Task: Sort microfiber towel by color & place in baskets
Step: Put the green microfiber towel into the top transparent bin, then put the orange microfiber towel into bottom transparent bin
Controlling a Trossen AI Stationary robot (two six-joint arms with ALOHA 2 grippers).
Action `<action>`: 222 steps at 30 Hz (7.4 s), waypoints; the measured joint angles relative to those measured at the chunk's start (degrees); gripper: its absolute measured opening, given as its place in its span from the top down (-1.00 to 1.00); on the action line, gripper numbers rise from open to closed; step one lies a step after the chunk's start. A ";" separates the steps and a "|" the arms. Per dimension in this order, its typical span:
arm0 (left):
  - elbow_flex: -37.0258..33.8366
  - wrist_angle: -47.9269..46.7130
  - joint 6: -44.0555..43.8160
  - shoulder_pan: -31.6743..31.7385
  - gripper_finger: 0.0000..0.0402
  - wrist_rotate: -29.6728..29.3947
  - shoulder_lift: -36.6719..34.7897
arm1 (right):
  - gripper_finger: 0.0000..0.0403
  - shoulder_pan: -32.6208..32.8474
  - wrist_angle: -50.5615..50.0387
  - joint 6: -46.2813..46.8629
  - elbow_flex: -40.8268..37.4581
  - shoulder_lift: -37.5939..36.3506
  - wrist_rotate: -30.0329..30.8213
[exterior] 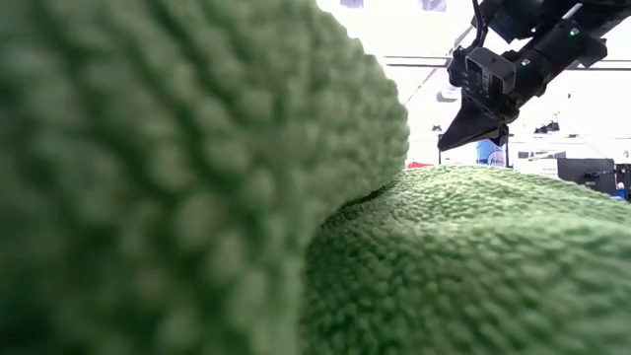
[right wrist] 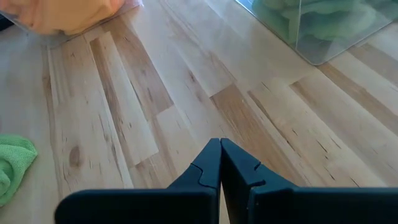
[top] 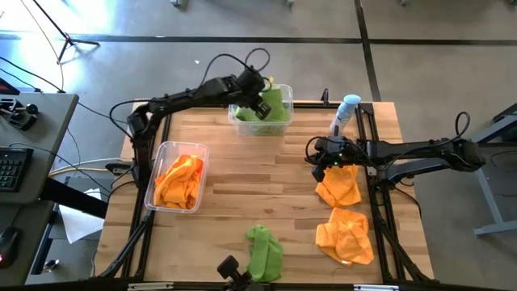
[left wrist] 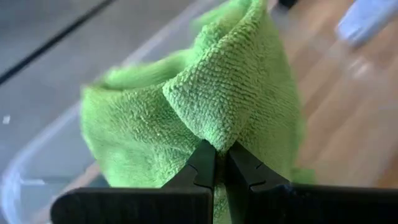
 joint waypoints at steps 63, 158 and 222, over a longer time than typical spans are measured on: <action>-0.03 1.10 7.37 -10.75 0.28 15.36 -7.01 | 1.00 0.13 -49.74 27.62 9.90 -0.04 0.53; -34.40 47.28 -5.27 -38.73 0.28 -8.57 -26.55 | 0.98 14.29 9.94 -7.88 16.58 5.36 5.52; -33.07 -8.08 -30.09 -47.33 1.00 -20.73 -53.05 | 0.18 13.62 -21.63 -0.17 29.99 5.52 9.07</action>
